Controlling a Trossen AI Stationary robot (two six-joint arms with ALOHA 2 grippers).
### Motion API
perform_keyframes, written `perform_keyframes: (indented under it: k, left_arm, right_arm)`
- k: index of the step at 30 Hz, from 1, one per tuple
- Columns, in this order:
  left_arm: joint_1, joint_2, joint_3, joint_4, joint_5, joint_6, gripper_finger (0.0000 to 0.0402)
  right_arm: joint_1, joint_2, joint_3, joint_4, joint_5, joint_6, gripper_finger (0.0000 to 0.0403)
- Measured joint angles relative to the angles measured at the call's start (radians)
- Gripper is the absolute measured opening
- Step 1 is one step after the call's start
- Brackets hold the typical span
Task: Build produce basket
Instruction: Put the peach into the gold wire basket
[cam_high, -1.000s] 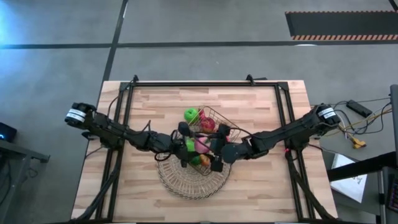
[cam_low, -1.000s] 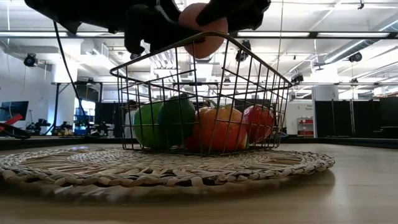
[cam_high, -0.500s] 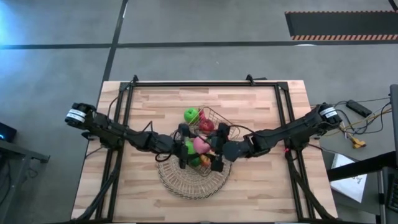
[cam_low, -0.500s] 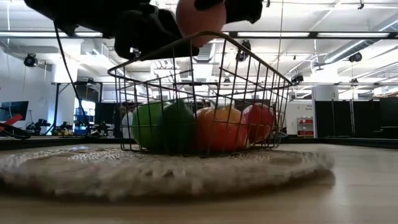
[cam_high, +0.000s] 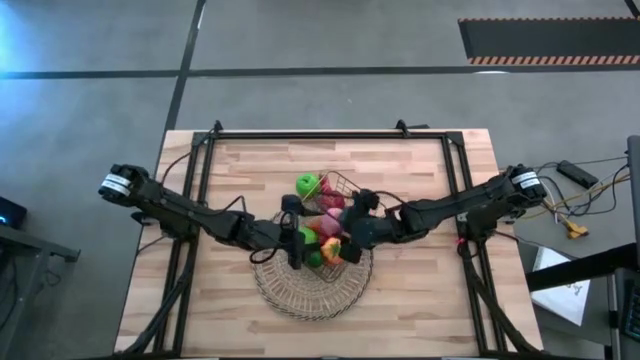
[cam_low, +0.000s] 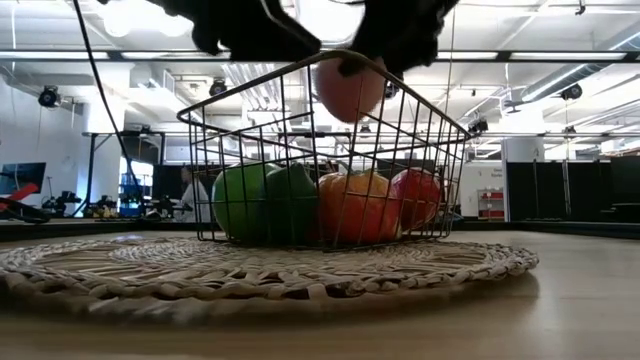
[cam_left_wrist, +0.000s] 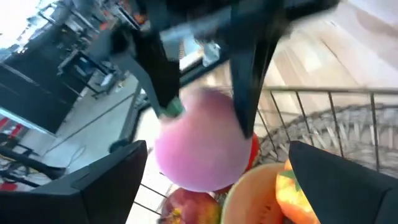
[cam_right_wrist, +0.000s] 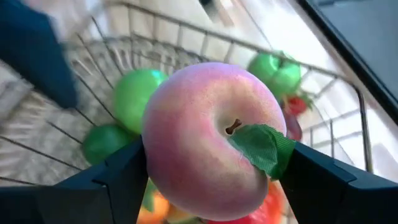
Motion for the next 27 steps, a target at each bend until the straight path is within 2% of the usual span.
perform_keyframes:
  k: [3,7,12,14,17,27]
  left_arm:
    - [-0.036,-0.028,0.004,-0.003,-0.066,-0.039,0.0376]
    - [-0.099,-0.078,0.010,-0.006,-0.197,-0.165,0.0376]
    - [-0.196,-0.127,0.009,-0.149,-0.290,-0.371,0.0376]
    - [-0.229,-0.141,0.009,-0.215,-0.314,-0.469,0.0376]
    - [-0.262,-0.147,-0.004,-0.295,-0.330,-0.595,0.0376]
    - [-0.266,-0.150,-0.074,-0.425,-0.337,-0.802,0.0376]
  right_arm:
    - [-0.036,0.002,-0.004,-0.044,-0.057,0.012,0.0290]
    - [-0.097,0.022,-0.019,-0.032,-0.228,0.009,0.0290]
    - [-0.155,0.053,-0.023,-0.030,-0.319,0.003,0.0290]
    - [-0.177,0.069,-0.023,-0.009,-0.385,-0.010,0.0290]
    - [-0.198,0.109,-0.024,0.031,-0.425,-0.016,0.0290]
    - [-0.218,0.269,0.063,0.050,-0.476,-0.071,0.0292]
